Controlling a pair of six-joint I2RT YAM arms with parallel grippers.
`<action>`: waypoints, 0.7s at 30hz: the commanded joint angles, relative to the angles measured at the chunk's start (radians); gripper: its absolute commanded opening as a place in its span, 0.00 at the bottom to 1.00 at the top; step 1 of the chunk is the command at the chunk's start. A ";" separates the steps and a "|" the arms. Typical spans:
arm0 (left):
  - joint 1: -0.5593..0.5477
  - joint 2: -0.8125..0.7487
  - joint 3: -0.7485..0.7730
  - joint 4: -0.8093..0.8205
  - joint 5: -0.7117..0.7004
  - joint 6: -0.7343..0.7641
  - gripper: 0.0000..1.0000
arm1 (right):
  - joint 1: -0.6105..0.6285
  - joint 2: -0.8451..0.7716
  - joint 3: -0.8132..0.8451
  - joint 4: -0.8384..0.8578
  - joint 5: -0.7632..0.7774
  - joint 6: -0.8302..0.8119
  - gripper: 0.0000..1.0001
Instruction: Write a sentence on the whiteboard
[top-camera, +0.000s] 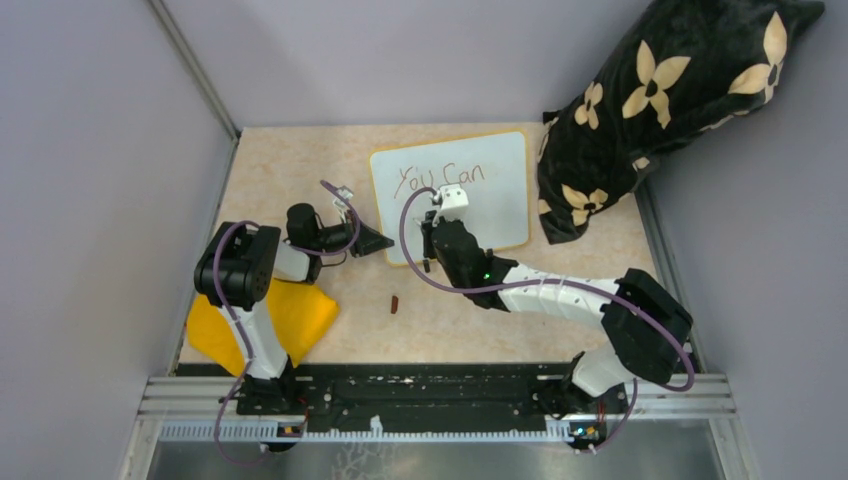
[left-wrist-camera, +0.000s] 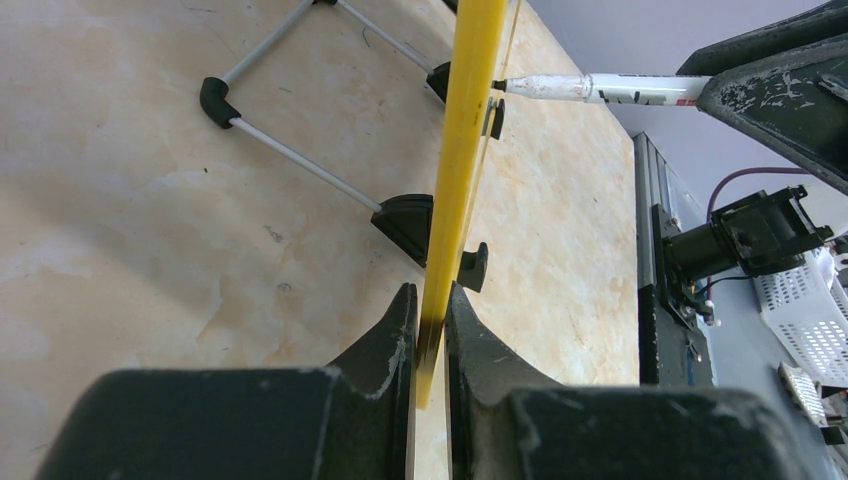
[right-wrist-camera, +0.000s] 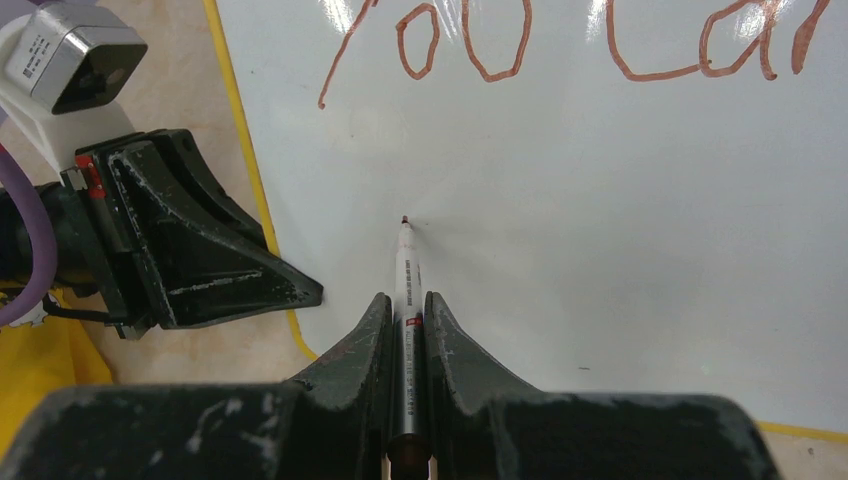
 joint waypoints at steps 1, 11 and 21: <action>-0.005 -0.006 0.004 -0.046 -0.017 0.015 0.00 | 0.007 0.001 0.025 -0.007 0.008 0.020 0.00; -0.005 -0.008 0.004 -0.047 -0.017 0.013 0.00 | 0.007 -0.023 -0.023 -0.024 -0.017 0.054 0.00; -0.005 -0.008 0.004 -0.046 -0.016 0.011 0.00 | 0.016 -0.043 -0.060 -0.028 -0.019 0.079 0.00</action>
